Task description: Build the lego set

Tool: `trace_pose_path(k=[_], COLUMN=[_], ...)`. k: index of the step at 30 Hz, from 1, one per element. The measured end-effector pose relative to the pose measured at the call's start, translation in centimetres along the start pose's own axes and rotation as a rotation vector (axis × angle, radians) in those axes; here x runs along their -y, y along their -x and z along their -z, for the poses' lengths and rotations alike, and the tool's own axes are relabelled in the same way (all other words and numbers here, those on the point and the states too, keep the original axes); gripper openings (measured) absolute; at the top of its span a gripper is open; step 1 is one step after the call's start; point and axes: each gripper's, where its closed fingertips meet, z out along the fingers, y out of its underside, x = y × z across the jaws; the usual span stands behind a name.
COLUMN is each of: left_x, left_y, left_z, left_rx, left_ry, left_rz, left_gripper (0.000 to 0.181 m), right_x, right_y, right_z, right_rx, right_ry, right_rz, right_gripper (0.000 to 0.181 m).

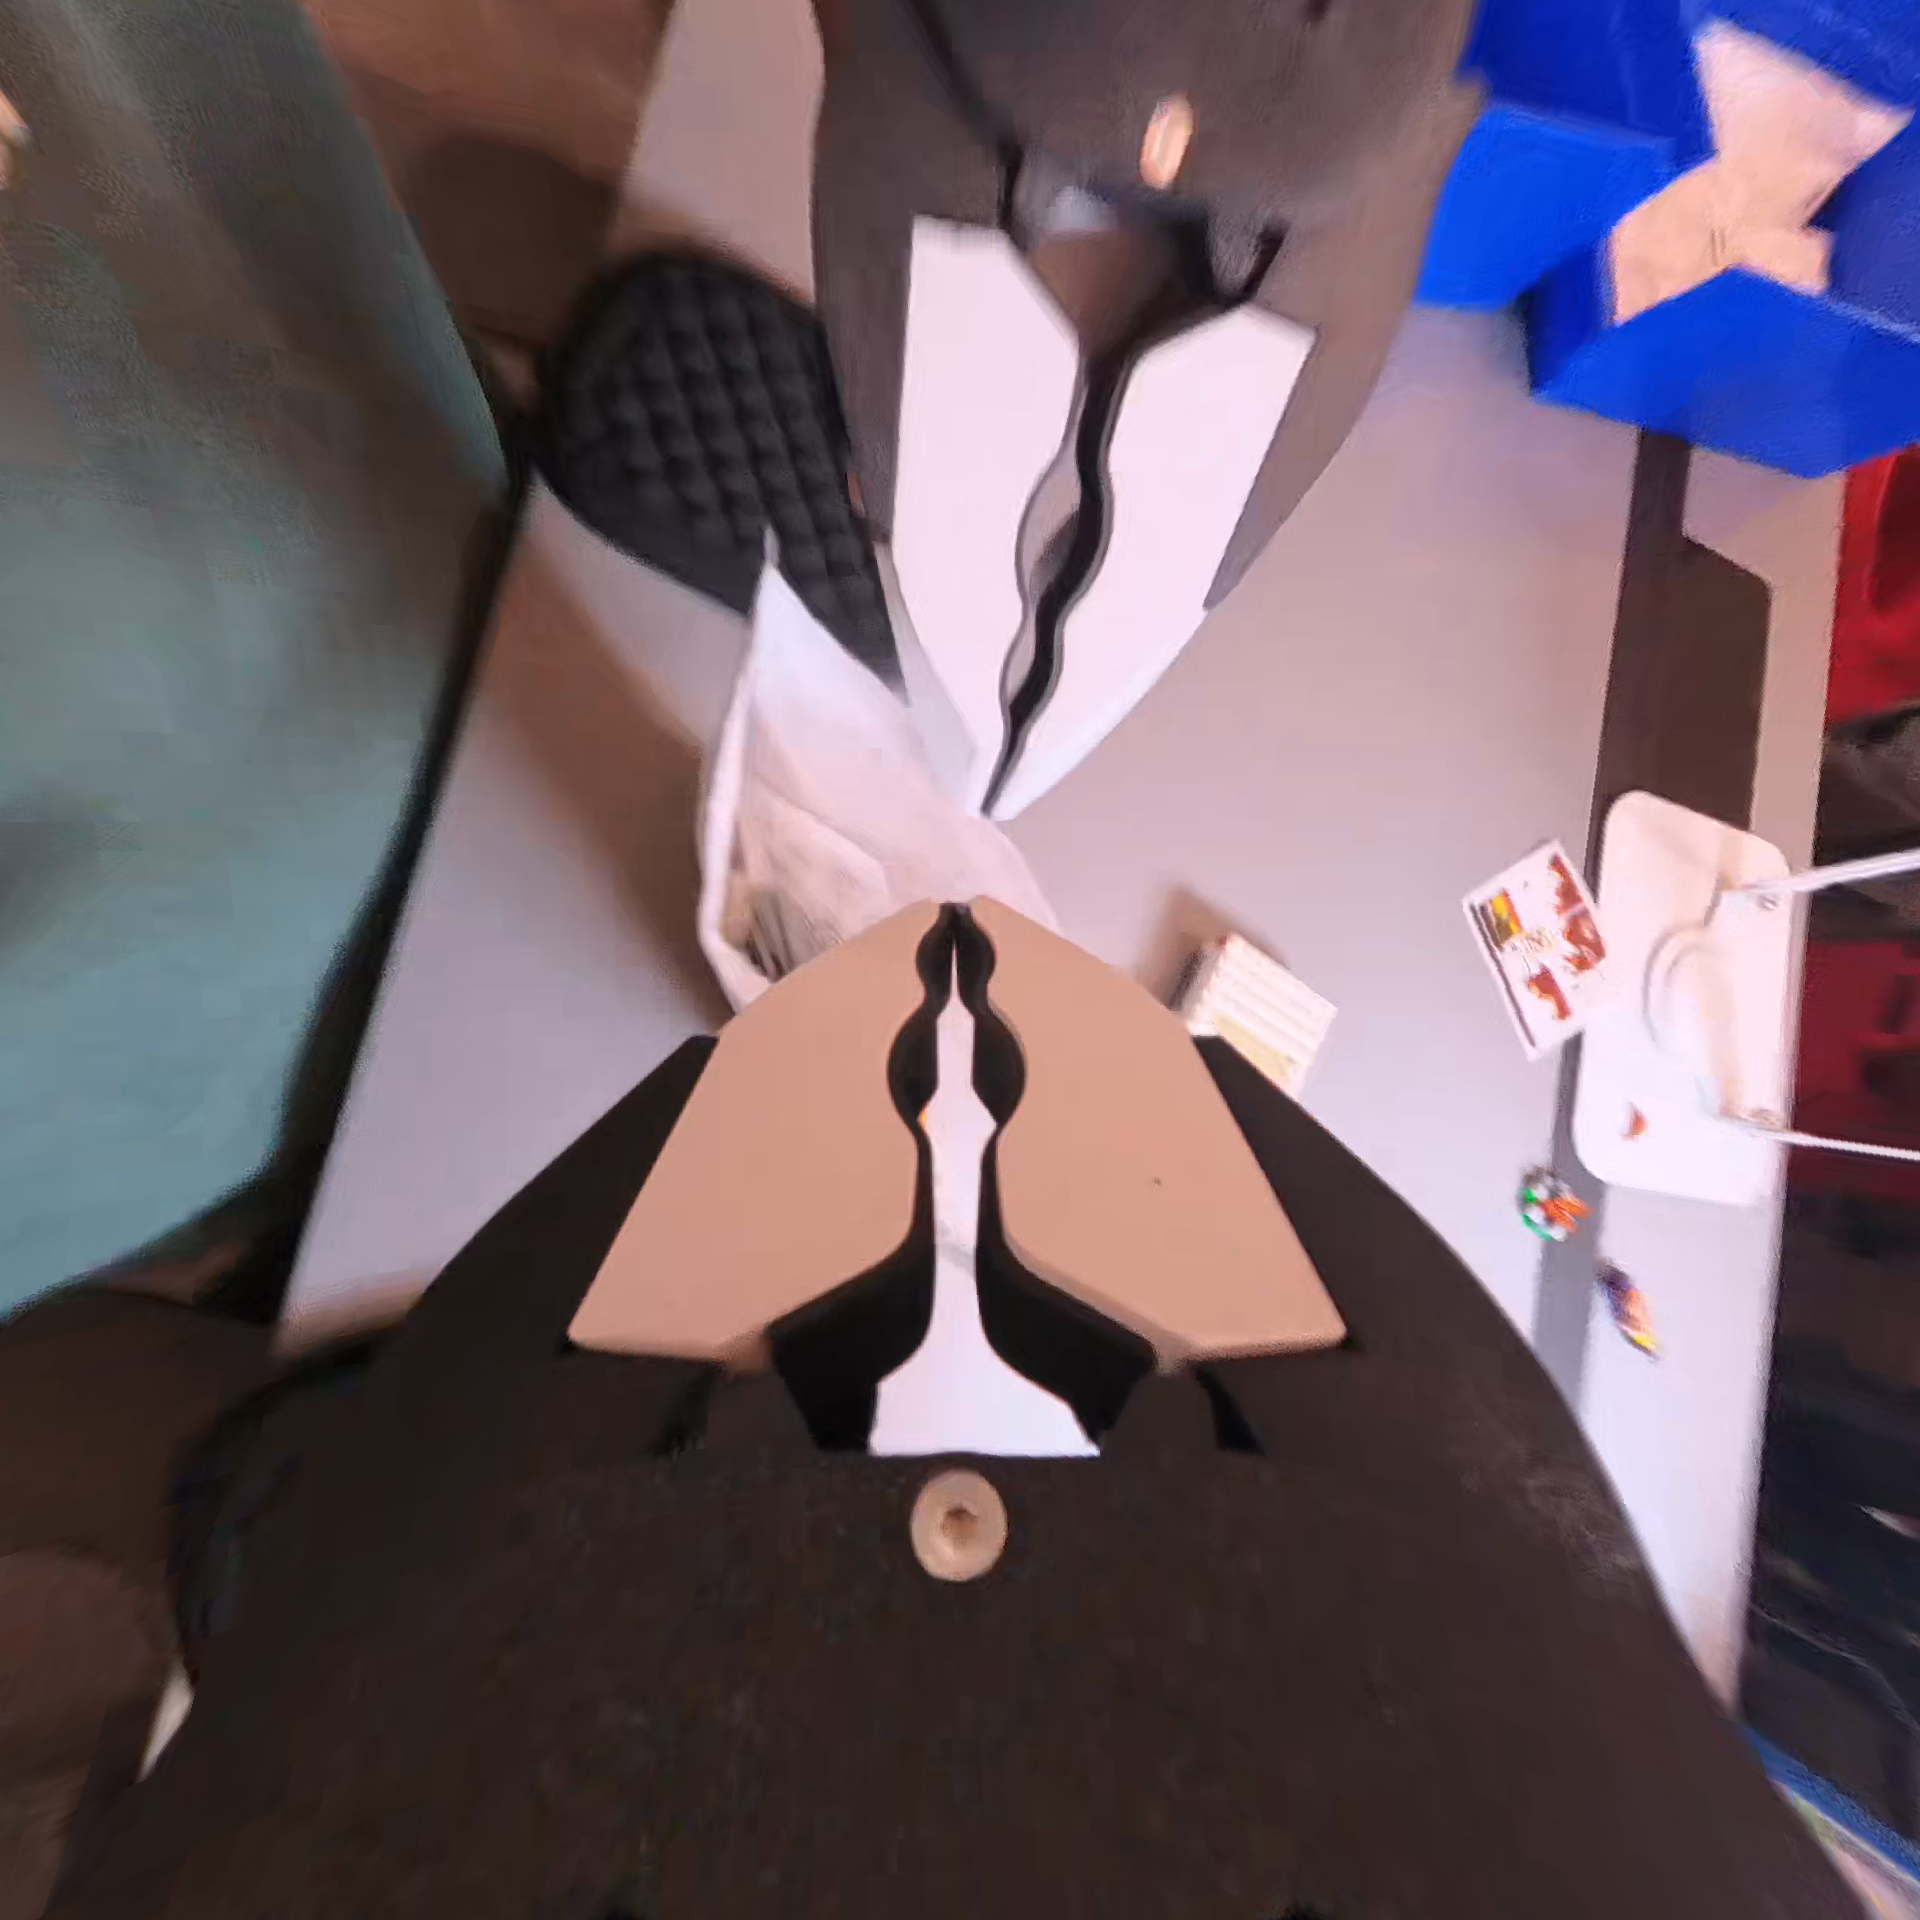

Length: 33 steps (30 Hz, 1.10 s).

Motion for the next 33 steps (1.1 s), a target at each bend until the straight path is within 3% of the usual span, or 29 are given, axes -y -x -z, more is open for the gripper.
trace_pose_path(k=[6,9,12,15,20,24,27,30,33], left_x=[1.2,1.2,1.0,0.9,0.9,0.1,-2.0,-5.7,-8.8], left_y=[0.5,0.9,0.4,-0.6,-3.2,-5.4,-7.2,-7.7,-7.0], left_z=[0.6,1.1,1.1,1.3,1.7,3.0,3.7,2.0,-0.1], left_rx=[0.1,0.122,0.109,0.077,-0.004,-0.097,-0.207,-0.176,-0.05], left_ry=[-0.071,-0.114,-0.145,-0.186,-0.272,-0.321,-0.312,-0.217,-0.135], left_rz=[-0.081,-0.075,-0.067,-0.06,-0.079,-0.07,-0.026,-0.032,-0.086], left_gripper=[0.0,0.0,0.0,0.0,0.003,0.037,0.054,0.054,0.034], right_x=[-5.5,-6.9,-6.7,-5.6,-2.0,-0.8,-0.5,0.0,0.0], right_y=[2.0,3.4,4.5,5.5,6.6,6.5,6.4,5.9,4.8], right_z=[-3.3,-4.2,-4.6,-4.9,-4.7,-4.1,-4.3,-4.4,-4.8], right_rx=[0.042,0.036,0.022,0.013,0.026,0.06,0.087,0.118,0.108], right_ry=[0.472,0.557,0.519,0.417,0.136,0.046,0.027,0.007,0.052], right_rz=[0.326,0.366,0.346,0.315,0.241,0.176,0.165,0.141,0.16], right_gripper=[0.003,0.039,0.062,0.071,0.061,0.06,0.055,0.04,0.023])
